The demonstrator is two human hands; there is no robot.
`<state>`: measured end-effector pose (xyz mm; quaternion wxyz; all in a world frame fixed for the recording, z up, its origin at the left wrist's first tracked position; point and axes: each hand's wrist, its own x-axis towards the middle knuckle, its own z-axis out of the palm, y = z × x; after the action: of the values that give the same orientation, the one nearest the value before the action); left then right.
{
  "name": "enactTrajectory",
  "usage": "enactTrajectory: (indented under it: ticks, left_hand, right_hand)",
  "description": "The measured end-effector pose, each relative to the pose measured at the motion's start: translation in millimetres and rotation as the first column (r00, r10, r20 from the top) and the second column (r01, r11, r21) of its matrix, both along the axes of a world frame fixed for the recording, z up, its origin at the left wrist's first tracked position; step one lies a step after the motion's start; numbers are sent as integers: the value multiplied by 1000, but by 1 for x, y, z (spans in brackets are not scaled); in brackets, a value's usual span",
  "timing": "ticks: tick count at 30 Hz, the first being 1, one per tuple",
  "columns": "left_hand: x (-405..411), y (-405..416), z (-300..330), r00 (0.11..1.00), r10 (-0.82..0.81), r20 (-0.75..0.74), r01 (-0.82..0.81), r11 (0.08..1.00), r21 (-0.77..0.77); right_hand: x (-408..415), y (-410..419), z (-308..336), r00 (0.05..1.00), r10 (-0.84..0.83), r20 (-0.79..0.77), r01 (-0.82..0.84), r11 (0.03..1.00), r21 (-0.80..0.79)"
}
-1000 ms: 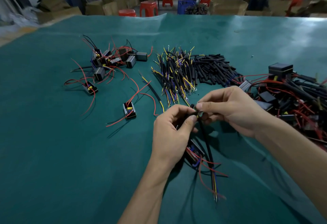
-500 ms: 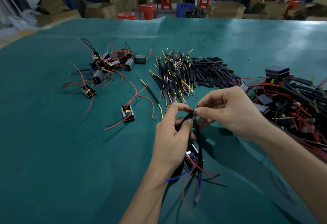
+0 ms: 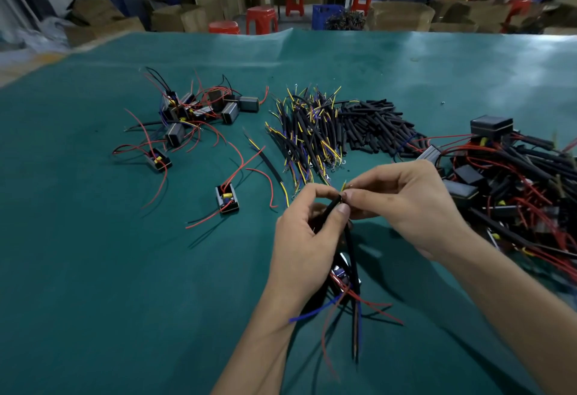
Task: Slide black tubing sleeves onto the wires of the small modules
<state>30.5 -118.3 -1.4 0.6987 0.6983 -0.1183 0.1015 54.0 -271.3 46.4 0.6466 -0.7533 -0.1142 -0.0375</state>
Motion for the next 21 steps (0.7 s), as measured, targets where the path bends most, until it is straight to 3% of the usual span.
enactTrajectory:
  ticks: [3,7,10,12,14,17,21]
  left_hand:
    - [2,0,-1,1000,-4,-16,3,1000,-16]
    - [4,0,-3,999,-13,-37,12,999,-31]
    - [5,0,-3,999,-11,-47,9,999,-34]
    - [4,1,-5,999,-6,-36,5,999,-32]
    - [4,1,-5,1000,-2,-23,1,1000,-28]
    - [5,0,-4,1000,25,-17,-25,1000,-10]
    - [4,-2,-5,998,63,3,-63,998,0]
  right_hand:
    - [0,1,-2,1000,-20,7,20,1000,7]
    - [-7,3,-10,989,-93,115,104,990,-99]
    - [-12,4,-12,930,-132,343,242,922,-303]
    - [-13,4,-10,840,-36,542,318,842,-436]
    - [-13,3,-9,783,53,620,337,801,-495]
    - [-11,3,-6,851,-20,525,309,828,-468]
    - [-1,4,-1,987,-148,58,158,933,-323]
